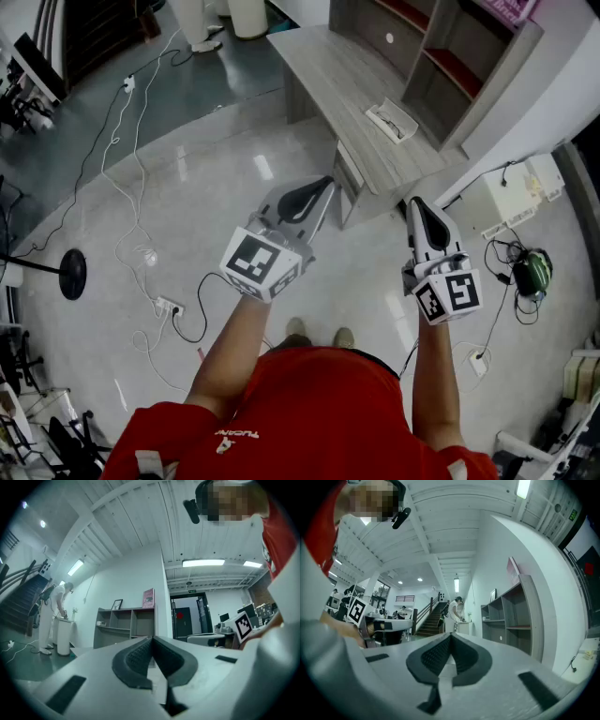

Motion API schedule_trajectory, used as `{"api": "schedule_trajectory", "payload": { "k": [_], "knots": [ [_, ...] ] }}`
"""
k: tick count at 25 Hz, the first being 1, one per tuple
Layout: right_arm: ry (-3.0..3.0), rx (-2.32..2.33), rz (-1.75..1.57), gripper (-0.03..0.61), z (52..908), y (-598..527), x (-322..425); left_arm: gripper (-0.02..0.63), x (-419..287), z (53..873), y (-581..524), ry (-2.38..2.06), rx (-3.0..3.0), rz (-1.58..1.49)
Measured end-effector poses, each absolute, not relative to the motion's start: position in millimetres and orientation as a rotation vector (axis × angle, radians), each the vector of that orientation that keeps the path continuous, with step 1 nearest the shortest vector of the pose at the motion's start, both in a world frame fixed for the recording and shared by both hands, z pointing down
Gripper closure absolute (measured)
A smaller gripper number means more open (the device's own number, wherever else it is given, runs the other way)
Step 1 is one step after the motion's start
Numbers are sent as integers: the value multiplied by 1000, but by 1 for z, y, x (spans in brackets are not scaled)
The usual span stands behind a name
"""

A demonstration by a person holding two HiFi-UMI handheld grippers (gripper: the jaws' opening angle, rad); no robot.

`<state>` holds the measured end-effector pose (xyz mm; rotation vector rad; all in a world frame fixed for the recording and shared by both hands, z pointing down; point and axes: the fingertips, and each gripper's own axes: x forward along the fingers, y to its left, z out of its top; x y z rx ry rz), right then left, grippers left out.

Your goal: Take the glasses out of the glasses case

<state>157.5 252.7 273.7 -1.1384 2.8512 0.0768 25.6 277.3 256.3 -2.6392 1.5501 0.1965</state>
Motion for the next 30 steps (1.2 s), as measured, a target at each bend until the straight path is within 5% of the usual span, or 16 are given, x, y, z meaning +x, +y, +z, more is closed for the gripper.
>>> {"api": "schedule_trajectory", "payload": {
  "k": [18,30],
  "knots": [
    [2903,-1202,-13,575,309,237,109,603,-37,278,272,1548,-2703,225],
    [2953,-1272,91,574,318,110,103,604,-69,281,175,1524,-2686,203]
  ]
}}
